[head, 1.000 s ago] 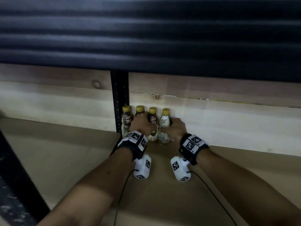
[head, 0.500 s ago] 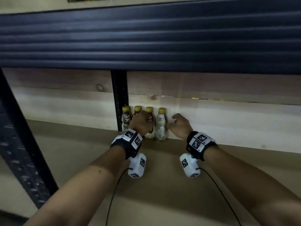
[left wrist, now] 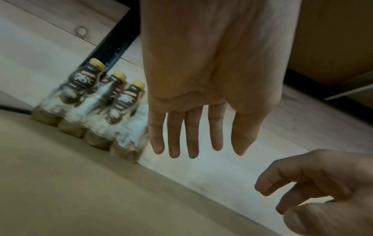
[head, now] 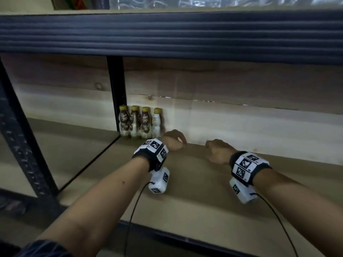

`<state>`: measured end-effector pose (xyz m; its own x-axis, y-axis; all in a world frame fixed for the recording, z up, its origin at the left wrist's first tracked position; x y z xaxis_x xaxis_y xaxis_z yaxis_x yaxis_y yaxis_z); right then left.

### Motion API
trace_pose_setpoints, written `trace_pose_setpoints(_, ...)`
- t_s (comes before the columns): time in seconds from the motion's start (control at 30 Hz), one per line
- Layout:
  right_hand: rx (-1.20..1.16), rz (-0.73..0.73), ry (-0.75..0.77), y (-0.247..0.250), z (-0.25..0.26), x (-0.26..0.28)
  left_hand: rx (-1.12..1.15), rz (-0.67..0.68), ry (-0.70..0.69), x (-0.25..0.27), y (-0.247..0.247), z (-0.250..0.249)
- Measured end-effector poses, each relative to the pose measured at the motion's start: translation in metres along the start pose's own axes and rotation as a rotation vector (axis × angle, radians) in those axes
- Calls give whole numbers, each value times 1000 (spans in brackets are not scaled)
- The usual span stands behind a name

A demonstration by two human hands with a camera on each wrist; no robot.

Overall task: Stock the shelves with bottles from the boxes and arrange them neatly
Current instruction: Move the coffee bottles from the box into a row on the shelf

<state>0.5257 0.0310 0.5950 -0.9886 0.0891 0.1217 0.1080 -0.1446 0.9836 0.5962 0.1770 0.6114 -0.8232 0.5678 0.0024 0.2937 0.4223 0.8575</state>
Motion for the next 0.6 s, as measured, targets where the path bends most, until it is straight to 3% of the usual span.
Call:
trace_pose_setpoints(0.27,-98,33,-70,-13,-100,105,105,157,-77,54,-100,-130)
trace_pose_setpoints(0.37,-120,31,-62,-20,-131,147,94,232,-39,84,-128,-161)
trace_pose_setpoints(0.53,-53,23,-22,-22,-151,215,-35,218,-101,134,-157,-205)
trace_pose_setpoints(0.6,-162,47,-2,-28,-151,242,-21,239,-127,155,-169,-218)
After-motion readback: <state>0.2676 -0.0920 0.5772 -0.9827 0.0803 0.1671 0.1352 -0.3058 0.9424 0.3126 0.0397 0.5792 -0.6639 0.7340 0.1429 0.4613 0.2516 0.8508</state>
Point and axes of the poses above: each hand's wrist, its own x-axis away from the middle knuckle, its own y-axis out of the back of the hand, z = x × y, the point moved 9 cm from there along -x, towards the middle knuckle, and after that the axes turned 3 degrees about -x, right-handed, at the moved point
